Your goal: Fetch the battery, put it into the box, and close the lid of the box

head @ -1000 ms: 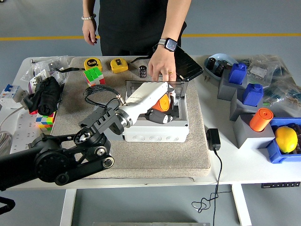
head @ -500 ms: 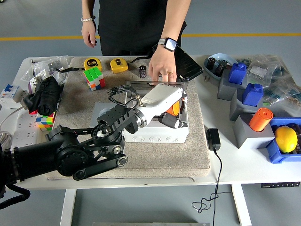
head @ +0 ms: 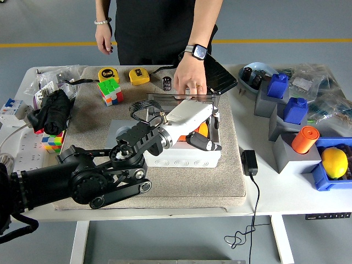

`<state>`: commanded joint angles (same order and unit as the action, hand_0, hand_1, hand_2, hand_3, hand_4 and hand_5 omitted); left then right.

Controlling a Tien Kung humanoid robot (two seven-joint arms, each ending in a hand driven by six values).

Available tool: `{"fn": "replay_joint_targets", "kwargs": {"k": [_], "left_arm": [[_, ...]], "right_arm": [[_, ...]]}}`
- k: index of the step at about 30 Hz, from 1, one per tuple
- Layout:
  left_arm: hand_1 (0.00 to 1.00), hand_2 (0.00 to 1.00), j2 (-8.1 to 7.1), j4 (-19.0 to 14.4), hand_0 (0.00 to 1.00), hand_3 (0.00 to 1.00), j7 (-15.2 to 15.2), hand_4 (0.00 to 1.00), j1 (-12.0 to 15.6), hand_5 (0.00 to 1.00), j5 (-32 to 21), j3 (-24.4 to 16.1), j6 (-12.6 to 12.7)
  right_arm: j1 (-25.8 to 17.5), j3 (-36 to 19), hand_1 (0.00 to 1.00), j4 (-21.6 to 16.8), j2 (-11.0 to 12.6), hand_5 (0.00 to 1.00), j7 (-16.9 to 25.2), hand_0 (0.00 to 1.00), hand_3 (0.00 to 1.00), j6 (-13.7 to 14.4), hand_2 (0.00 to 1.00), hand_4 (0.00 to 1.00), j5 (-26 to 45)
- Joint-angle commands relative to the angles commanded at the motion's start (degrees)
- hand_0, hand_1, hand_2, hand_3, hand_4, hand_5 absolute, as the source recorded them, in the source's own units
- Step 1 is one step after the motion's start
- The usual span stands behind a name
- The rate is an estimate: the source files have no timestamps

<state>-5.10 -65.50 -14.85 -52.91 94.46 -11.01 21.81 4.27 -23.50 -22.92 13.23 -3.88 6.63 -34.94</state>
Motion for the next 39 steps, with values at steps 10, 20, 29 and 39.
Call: {"fn": "replay_joint_targets", "kwargs": {"k": [10, 20, 29, 39], "left_arm": [[0.412, 0.445, -0.45, -0.75, 0.305, 0.517, 0.75, 0.998, 0.51, 0.375, -0.74, -0.85, 0.18], [0.542, 0.505, -3.09, -6.24, 0.371, 0.529, 1.4, 0.998, 2.93, 0.384, -1.73, -4.81, 0.32], [0.519, 0.505, -7.79, -13.49, 0.344, 0.523, 3.9, 0.998, 8.0, 0.407, -3.59, -9.92, 1.79], [0.516, 0.508, -14.67, -20.11, 0.335, 0.519, 4.36, 0.998, 16.03, 0.413, -2.92, -17.0, 2.16]], "right_arm": [[-0.1, -0.19, 0.607, 0.07, -0.06, 0.446, 0.12, 0.595, 0.574, 0.11, 0.587, 0.93, -0.1], [-0.17, -0.34, 0.607, 0.11, -0.1, 0.445, 0.14, 0.594, 0.574, 0.08, 0.588, 0.93, -0.17], [-0.38, -0.65, 0.607, 0.19, -0.14, 0.444, 0.06, 0.594, 0.573, 0.03, 0.587, 0.929, -0.32], [-0.51, -0.85, 0.607, 0.25, -0.22, 0.444, 0.09, 0.594, 0.572, 0.04, 0.587, 0.929, -0.36]]}}
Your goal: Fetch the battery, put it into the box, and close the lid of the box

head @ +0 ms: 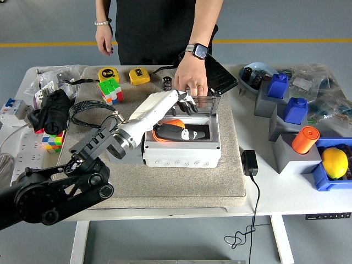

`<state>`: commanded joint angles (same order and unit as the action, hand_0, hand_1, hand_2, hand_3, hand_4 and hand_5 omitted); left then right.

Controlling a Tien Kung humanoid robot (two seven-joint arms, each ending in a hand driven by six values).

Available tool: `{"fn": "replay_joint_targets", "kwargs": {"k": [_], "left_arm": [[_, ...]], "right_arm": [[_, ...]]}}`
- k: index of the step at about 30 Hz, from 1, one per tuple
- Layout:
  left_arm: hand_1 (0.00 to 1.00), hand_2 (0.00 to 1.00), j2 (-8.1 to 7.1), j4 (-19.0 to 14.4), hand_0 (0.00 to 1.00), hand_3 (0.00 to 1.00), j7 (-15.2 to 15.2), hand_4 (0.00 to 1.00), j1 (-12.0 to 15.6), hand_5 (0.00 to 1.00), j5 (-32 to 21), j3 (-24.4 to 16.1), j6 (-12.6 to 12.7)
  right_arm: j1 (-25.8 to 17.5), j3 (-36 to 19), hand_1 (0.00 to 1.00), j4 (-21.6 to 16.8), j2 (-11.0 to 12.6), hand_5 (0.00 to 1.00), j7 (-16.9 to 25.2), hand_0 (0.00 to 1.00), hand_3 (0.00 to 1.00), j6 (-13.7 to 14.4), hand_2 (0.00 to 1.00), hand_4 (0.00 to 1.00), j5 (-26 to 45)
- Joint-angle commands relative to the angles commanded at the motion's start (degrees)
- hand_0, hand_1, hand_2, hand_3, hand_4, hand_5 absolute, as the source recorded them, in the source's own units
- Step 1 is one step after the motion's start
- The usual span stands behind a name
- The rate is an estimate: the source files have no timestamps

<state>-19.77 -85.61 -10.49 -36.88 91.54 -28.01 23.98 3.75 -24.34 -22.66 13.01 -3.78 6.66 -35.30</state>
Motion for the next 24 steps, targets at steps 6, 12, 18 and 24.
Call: {"fn": "replay_joint_targets", "kwargs": {"k": [6, 12, 18, 24], "left_arm": [[0.512, 0.51, -3.47, -1.94, 0.33, 0.518, 0.13, 0.998, 4.37, 0.417, 0.16, -2.14, 0.12], [0.507, 0.506, -5.59, -3.9, 0.327, 0.513, 0.17, 0.998, 6.69, 0.417, -0.1, -2.14, 0.17], [0.483, 0.474, -5.57, -3.08, 0.309, 0.497, 0.26, 0.998, 7.39, 0.424, -0.45, -1.21, 0.19], [0.479, 0.487, -3.99, -0.7, 0.307, 0.501, 0.29, 0.989, 6.22, 0.42, -0.88, 0.0, 0.29]], "right_arm": [[0.06, -0.17, 0.607, -0.05, 0.04, 0.444, 0.04, 0.594, 0.573, 0.05, 0.585, 0.929, -0.12], [-0.01, -0.23, 0.607, 0.06, 0.04, 0.444, 0.02, 0.594, 0.573, 0.04, 0.585, 0.929, -0.13], [0.07, 0.01, 0.607, -0.08, -0.02, 0.444, 0.08, 0.594, 0.573, 0.05, 0.585, 0.929, -0.04], [0.05, 0.14, 0.606, -0.06, 0.04, 0.444, 0.07, 0.594, 0.573, 0.06, 0.585, 0.929, -0.05]]}}
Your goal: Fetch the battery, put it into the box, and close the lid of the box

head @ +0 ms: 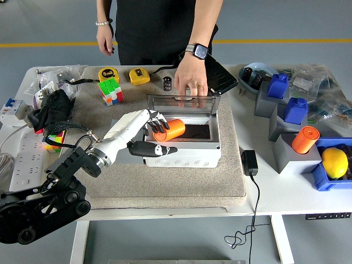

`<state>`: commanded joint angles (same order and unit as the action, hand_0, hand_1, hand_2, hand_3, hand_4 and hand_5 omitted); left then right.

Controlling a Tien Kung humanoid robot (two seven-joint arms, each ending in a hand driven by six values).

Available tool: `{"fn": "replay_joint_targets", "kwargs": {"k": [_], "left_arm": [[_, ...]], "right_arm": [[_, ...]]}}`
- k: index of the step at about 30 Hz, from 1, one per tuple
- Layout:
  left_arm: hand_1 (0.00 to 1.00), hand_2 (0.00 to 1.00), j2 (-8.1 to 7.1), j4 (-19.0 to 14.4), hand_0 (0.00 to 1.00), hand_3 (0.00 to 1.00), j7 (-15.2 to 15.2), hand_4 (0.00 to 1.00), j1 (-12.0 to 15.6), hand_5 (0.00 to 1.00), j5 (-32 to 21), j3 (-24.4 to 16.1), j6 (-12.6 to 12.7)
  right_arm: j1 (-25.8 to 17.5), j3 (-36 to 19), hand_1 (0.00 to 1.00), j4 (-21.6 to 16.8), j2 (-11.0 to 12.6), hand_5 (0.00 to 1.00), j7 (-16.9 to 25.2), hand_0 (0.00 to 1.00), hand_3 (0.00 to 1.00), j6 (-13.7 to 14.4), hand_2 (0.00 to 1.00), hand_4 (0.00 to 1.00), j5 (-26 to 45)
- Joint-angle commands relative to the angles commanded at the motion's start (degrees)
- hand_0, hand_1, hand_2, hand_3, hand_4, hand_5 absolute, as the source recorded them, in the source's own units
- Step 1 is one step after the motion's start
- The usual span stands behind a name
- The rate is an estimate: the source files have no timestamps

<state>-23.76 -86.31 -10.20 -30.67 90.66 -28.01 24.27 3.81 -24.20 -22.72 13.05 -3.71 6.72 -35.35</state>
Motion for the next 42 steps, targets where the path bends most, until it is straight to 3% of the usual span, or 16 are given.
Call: {"fn": "replay_joint_targets", "kwargs": {"k": [6, 13, 37, 38, 42], "left_arm": [[0.49, 0.486, 2.88, 2.8, 0.308, 0.505, -0.26, 0.982, -2.0, 0.42, -0.56, 1.02, -0.17], [0.493, 0.49, 4.86, 3.55, 0.307, 0.505, -0.15, 0.975, -3.46, 0.413, -1.45, 1.61, -0.26], [0.493, 0.498, 6.33, -0.62, 0.31, 0.507, 2.86, 0.972, -4.23, 0.411, -7.41, 2.63, -0.46], [0.574, 0.543, 6.45, -0.67, 0.352, 0.544, 3.04, 0.971, -4.24, 0.41, -7.71, 2.75, -0.49], [0.574, 0.543, 7.11, -0.69, 0.352, 0.544, 4.31, 0.971, -4.46, 0.41, -9.75, 3.07, -0.85]], "right_arm": [[0.06, -0.26, 0.606, -0.08, 0.04, 0.444, 0.0, 0.594, 0.572, 0.02, 0.585, 0.928, -0.14], [-0.02, -0.16, 0.606, -0.08, -0.03, 0.444, 0.02, 0.594, 0.571, 0.02, 0.585, 0.929, -0.15], [-0.06, 0.26, 0.606, -0.15, -0.1, 0.444, 0.02, 0.594, 0.572, 0.03, 0.582, 0.929, 0.05], [-0.04, 0.25, 0.605, -0.17, -0.1, 0.444, 0.03, 0.594, 0.572, 0.02, 0.582, 0.929, 0.05], [0.03, 0.26, 0.605, -0.21, -0.15, 0.444, 0.05, 0.594, 0.572, 0.03, 0.582, 0.929, 0.11]]}}
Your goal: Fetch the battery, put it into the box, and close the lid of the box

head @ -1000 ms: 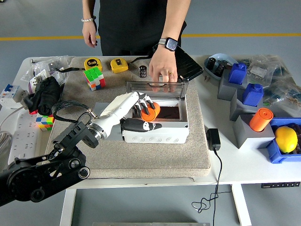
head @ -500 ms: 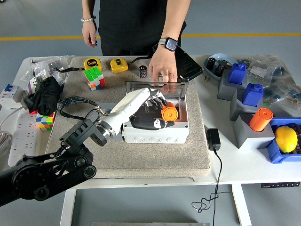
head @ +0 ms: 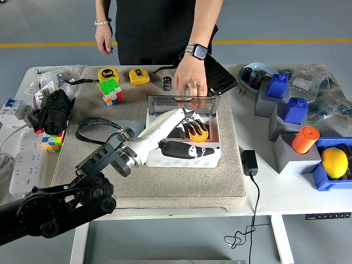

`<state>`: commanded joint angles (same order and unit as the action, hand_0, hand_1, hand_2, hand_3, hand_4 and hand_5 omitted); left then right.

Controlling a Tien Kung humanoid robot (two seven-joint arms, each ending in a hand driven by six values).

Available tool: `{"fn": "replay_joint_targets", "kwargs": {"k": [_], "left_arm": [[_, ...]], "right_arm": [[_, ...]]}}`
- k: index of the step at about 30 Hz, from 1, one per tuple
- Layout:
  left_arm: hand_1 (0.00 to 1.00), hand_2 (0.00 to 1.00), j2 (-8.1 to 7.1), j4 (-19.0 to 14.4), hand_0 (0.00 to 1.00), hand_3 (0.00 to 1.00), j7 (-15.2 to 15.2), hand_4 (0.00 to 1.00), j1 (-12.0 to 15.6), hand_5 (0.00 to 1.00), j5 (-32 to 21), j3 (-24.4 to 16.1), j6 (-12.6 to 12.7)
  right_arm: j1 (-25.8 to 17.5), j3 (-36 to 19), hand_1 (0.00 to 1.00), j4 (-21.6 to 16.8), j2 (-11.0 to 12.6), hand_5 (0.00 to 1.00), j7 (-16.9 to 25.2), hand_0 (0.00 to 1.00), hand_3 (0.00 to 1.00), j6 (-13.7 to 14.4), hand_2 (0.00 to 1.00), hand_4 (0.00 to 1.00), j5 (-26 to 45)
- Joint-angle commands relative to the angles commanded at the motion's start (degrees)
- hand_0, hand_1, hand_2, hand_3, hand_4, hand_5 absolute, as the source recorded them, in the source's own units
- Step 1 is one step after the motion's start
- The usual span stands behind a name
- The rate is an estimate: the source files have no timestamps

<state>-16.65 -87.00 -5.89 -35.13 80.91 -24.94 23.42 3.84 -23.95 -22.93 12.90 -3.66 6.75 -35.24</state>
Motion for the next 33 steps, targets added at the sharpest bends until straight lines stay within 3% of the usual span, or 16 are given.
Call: {"fn": "replay_joint_targets", "kwargs": {"k": [1, 2, 7, 8, 20, 33], "left_arm": [[0.574, 0.543, 0.17, 0.1, 0.352, 0.544, 0.4, 0.971, -0.08, 0.41, -0.52, -0.04, -0.03], [0.661, 0.612, 0.32, 0.19, 0.582, 0.6, 0.71, 0.968, -0.19, 0.408, -0.96, -0.09, -0.02], [0.661, 0.612, 1.07, 1.34, 0.582, 0.6, 1.35, 0.968, -0.57, 0.408, -2.14, 0.04, 0.2], [0.675, 0.62, 1.33, 1.93, 0.654, 0.606, 1.3, 0.971, -0.65, 0.414, -2.26, 0.25, 0.19], [0.676, 0.619, 1.58, 5.26, 0.655, 0.603, 1.97, 0.968, -0.58, 0.411, -4.18, 1.58, 0.24], [0.666, 0.606, -0.49, 5.77, 0.649, 0.595, 1.81, 0.951, 0.15, 0.394, -2.44, -0.25, 0.57]], "right_arm": [[0.03, 0.0, 0.605, 0.0, 0.0, 0.444, 0.0, 0.594, 0.572, 0.01, 0.582, 0.929, 0.01], [0.04, -0.01, 0.605, -0.02, 0.0, 0.445, 0.0, 0.594, 0.572, 0.01, 0.583, 0.929, 0.0], [0.0, 0.11, 0.605, 0.01, 0.02, 0.445, -0.02, 0.594, 0.572, 0.0, 0.583, 0.929, 0.02], [0.0, 0.17, 0.605, 0.02, 0.01, 0.444, -0.03, 0.594, 0.572, -0.02, 0.582, 0.929, 0.04], [-0.04, 0.13, 0.605, 0.0, 0.01, 0.445, -0.03, 0.594, 0.572, -0.03, 0.582, 0.929, 0.0], [-0.07, -0.23, 0.605, -0.39, 0.02, 0.445, -0.03, 0.593, 0.572, 0.02, 0.583, 0.929, -0.49]]}}
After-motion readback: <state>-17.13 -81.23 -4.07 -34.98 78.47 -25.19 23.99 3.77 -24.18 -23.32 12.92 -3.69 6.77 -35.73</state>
